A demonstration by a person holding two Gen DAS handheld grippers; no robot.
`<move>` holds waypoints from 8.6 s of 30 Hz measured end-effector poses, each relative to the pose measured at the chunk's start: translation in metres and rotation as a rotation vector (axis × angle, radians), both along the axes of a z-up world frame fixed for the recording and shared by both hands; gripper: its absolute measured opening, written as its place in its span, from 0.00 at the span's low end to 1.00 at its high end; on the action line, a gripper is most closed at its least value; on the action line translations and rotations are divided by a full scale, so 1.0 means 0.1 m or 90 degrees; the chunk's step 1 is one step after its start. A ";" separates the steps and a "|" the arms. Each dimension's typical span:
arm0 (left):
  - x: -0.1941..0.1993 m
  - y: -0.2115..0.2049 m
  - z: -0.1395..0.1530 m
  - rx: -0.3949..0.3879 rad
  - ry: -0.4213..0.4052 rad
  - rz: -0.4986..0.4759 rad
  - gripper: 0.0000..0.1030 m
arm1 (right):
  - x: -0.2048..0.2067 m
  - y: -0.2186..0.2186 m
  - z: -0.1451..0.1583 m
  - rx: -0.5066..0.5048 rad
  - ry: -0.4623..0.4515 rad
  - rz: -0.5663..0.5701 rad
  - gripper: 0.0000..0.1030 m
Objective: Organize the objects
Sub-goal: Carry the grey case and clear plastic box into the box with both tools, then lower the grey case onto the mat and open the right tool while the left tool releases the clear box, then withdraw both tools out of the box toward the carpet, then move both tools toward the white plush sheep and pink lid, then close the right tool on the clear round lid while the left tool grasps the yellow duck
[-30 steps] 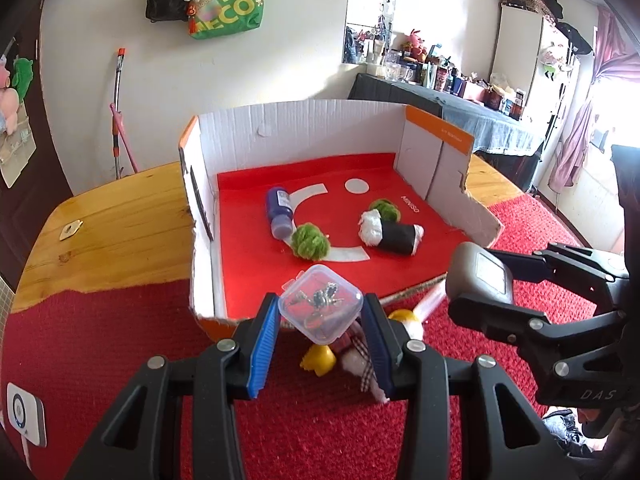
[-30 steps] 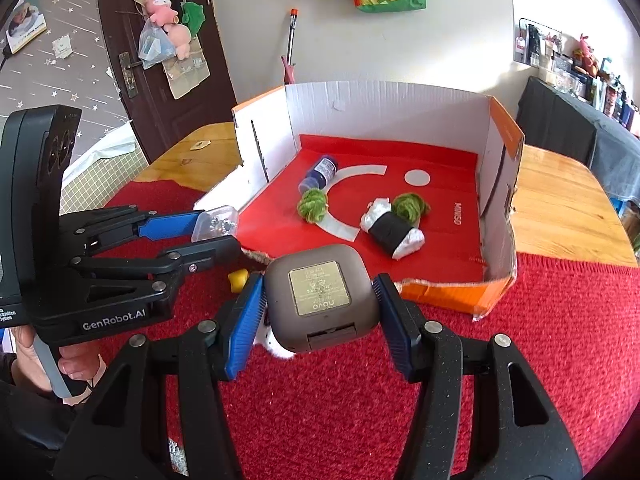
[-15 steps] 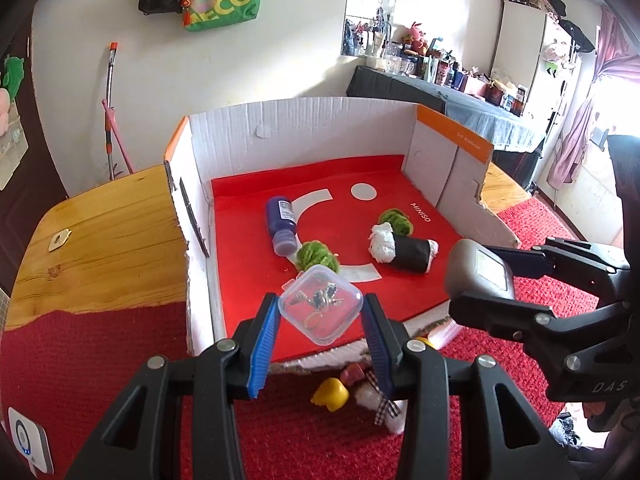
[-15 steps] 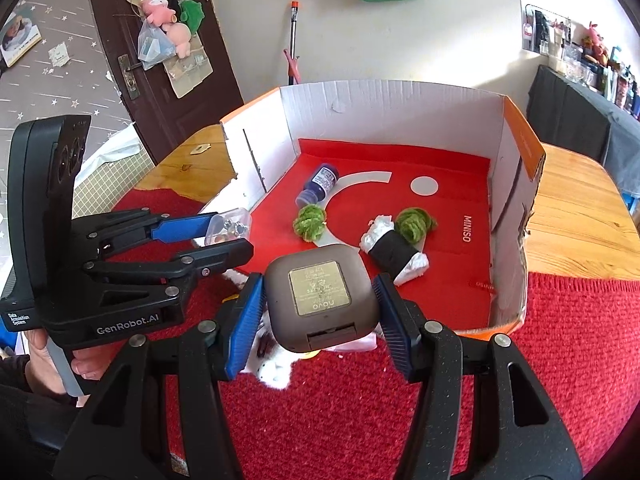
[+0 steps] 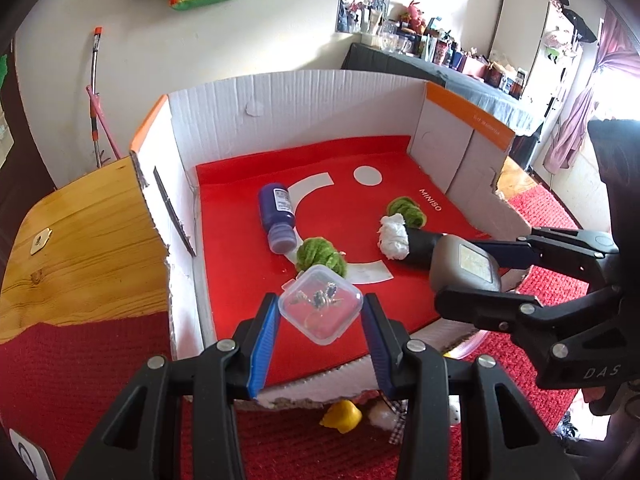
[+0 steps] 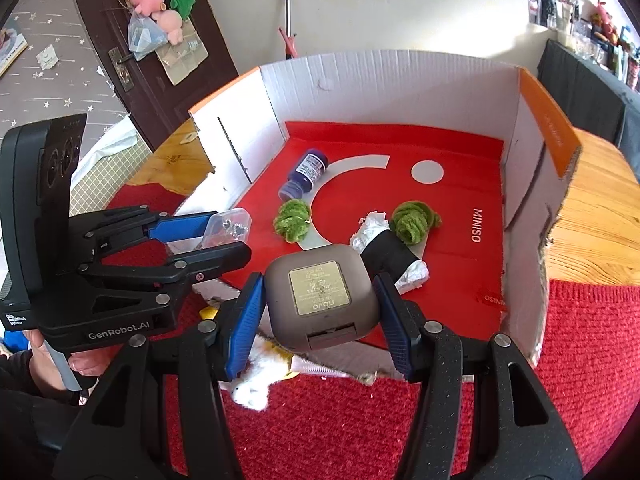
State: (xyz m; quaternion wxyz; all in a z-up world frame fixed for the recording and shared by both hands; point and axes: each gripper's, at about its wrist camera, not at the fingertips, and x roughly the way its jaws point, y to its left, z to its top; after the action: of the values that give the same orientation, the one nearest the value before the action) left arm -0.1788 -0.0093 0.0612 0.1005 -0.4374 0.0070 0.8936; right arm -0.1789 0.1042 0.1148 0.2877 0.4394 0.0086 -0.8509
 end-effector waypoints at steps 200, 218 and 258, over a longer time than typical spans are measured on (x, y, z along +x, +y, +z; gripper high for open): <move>0.71 0.00 -0.19 -0.028 0.055 0.051 0.66 | 0.66 0.19 -0.16 0.060 0.073 -0.095 0.71; 0.53 0.02 -0.35 -0.030 0.021 0.033 0.54 | 0.43 0.17 -0.30 0.039 0.040 -0.094 0.66; 0.65 0.11 -0.31 0.006 0.020 -0.001 0.25 | 0.48 0.16 -0.26 -0.019 0.023 -0.064 0.38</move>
State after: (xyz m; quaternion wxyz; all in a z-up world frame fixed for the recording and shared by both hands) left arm -0.1139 0.0018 0.0305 0.1029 -0.4226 0.0049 0.9004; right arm -0.1309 0.1199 0.0889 0.2511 0.4192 -0.0209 -0.8722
